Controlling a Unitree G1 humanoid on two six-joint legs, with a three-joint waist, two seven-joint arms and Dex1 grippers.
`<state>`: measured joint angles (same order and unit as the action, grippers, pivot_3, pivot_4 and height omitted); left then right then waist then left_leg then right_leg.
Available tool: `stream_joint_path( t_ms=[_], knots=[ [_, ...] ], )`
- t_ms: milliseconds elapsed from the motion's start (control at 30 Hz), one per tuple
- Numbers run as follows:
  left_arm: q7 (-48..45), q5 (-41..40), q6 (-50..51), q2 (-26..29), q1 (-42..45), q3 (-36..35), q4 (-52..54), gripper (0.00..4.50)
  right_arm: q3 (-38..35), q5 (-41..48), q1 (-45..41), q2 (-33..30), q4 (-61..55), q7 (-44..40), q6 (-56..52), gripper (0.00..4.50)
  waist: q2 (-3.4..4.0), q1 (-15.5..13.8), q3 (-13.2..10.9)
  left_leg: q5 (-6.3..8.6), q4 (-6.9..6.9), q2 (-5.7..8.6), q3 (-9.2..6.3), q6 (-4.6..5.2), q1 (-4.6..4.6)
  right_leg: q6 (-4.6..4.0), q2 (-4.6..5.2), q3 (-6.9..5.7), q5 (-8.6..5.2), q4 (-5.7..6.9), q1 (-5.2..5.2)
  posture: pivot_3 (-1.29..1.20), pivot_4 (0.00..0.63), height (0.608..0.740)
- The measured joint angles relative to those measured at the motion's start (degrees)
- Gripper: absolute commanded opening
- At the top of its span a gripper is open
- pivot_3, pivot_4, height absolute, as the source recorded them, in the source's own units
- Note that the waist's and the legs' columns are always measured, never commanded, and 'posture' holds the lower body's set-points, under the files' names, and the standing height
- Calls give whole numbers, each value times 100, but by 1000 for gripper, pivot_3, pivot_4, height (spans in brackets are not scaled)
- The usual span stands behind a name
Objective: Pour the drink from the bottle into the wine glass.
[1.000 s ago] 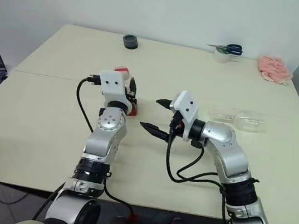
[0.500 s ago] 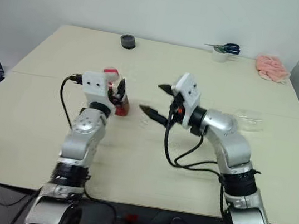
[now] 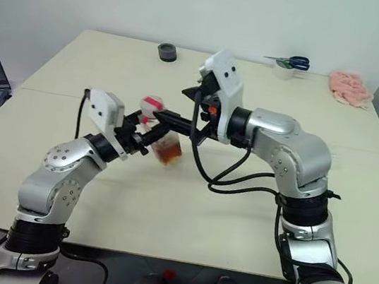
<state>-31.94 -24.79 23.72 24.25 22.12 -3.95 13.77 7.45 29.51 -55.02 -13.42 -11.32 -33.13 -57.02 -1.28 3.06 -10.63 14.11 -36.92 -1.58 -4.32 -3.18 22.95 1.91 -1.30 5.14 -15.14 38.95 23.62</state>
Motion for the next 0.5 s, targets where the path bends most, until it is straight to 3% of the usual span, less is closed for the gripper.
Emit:
stream_joint_path(
  t_ms=[400, 500],
  knots=[
    [-1, 9, 88, -72, 4, 138, 88, 2188, 239, -369, 178, 369, 46, 726, 17, 4500, 0, 20, 0, 0, 0, 2, 1, 0, 0, 0, 0, 2, 0, 0, 1, 0, 150, 740],
    [13, 40, 86, -119, 8, 161, 86, 2188, 242, -376, 253, 410, 135, 818, 12, 3552, 0, 21, 0, 0, 0, 2, 1, 0, 0, 0, 0, 2, 0, 0, 1, 0, 150, 740]
  ],
)
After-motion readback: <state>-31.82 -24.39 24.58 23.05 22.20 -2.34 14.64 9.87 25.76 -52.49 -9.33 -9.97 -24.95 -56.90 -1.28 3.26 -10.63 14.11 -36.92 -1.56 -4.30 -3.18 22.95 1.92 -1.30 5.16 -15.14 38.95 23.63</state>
